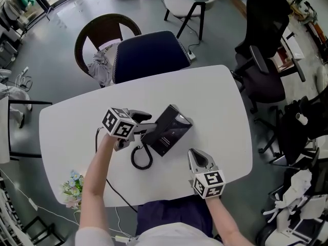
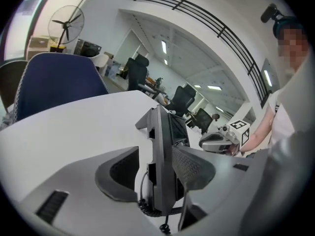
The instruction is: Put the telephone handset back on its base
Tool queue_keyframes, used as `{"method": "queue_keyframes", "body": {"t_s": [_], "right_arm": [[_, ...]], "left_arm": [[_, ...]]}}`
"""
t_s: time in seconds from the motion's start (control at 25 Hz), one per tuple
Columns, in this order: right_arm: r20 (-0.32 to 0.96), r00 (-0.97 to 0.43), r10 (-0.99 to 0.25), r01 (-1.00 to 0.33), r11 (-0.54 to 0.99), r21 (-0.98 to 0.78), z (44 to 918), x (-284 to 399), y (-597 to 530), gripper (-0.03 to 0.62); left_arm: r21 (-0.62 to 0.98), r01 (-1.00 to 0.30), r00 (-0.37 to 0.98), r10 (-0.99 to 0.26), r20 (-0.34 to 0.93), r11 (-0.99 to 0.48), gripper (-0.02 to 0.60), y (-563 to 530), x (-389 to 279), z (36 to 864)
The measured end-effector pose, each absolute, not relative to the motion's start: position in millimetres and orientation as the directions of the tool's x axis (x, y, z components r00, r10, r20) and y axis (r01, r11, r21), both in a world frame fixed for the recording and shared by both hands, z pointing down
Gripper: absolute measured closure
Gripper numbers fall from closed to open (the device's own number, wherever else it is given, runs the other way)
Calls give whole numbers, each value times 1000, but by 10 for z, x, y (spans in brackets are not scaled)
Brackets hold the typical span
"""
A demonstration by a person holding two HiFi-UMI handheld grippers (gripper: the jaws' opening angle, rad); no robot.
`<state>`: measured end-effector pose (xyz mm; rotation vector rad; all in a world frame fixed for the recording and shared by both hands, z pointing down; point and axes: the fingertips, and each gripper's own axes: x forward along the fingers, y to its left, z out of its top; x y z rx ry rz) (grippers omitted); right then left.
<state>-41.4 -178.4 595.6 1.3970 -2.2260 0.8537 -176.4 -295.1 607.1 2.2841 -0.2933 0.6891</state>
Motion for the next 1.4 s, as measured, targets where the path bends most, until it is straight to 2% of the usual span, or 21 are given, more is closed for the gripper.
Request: {"method": "queue_keyframes", "body": {"t_s": [0.2, 0.44, 0.76, 1.04, 1.4], "right_arm": [[599, -440, -669, -898, 324, -297, 5959, -424, -1775, 551], [601, -433, -672, -901, 321, -291, 5948, -411, -1769, 551], [605, -418, -678, -909, 312, -277, 5940, -358, -1751, 551], [612, -414, -674, -910, 315, -270, 5945, -360, -1724, 551], [618, -398, -678, -917, 302, -260, 5957, -303, -1717, 551]], "left_arm": [[598, -459, 827, -70, 558, -658, 410, -2869, -1809, 6113], [643, -423, 857, -52, 512, -639, 478, -2856, -1706, 6088], [739, -294, 923, 21, 385, -606, 500, -2826, -1720, 6035], [815, -152, 975, 52, 217, -560, 503, -2901, -1745, 5933], [856, -128, 984, 46, 174, -502, 503, -2898, -1701, 6061]]}}
